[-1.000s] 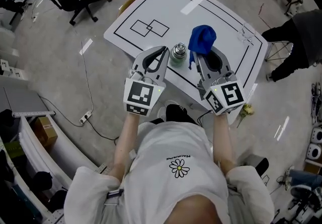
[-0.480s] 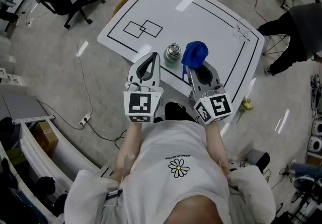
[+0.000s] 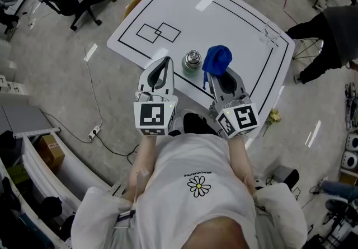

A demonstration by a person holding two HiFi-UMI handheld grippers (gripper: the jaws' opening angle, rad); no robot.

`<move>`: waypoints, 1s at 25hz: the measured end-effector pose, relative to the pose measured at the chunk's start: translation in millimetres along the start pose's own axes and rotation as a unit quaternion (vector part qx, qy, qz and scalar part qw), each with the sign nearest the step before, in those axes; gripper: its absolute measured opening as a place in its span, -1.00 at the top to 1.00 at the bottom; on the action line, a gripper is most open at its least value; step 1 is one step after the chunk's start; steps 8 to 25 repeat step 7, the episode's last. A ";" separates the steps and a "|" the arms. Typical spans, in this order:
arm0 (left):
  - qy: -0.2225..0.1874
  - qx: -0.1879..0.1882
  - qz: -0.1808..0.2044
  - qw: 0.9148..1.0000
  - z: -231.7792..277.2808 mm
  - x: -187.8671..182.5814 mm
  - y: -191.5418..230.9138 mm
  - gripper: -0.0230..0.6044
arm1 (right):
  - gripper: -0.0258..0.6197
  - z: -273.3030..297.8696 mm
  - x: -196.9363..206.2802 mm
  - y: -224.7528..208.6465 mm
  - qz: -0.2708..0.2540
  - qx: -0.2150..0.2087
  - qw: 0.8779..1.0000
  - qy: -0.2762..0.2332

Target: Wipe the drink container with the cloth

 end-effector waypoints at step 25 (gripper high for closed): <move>-0.002 0.003 0.003 1.000 5.2 -1.9 0.1 0.93 | 0.79 1.8 0.4 -5.9 0.000 0.006 1.000 0.003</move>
Point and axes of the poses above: the fingertips, and each gripper's own axes: z forward along the fingers, y to its left, x out of its underside, the point moved 4 cm from there along -z, backward along the fingers, and after that the axes turned 5 degrees about -x, right-handed, at the moved point
